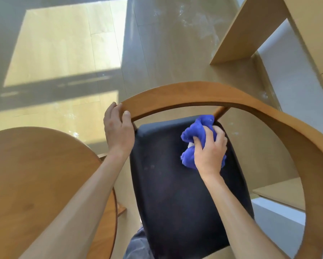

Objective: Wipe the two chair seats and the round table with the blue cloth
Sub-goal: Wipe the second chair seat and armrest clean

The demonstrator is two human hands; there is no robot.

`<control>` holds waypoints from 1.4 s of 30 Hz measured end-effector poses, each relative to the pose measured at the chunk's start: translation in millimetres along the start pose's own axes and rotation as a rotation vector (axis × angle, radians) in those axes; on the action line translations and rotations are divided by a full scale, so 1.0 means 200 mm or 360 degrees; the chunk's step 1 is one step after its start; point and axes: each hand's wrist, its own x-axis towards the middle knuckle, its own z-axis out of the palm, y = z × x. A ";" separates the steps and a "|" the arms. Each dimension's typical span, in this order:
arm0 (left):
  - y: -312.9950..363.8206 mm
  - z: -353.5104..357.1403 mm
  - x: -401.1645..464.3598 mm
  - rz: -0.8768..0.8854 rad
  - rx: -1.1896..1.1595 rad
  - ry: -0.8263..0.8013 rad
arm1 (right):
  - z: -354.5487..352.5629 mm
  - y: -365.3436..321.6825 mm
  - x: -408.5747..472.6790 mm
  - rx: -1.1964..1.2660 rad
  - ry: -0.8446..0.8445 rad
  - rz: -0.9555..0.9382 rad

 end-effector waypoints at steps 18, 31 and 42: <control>-0.16 0.04 0.01 0.0104 -0.0407 0.0055 | 0.60 -0.09 -0.71 -0.0620 -0.0658 -0.0335; -0.47 0.02 -0.11 -0.0477 -0.0626 0.0057 | 0.45 0.08 -0.88 -0.0429 -0.0993 -0.1375; -0.62 0.01 -0.20 -0.0586 -0.0589 -0.0010 | 0.79 -0.38 -0.28 -0.0790 -0.0755 -0.0676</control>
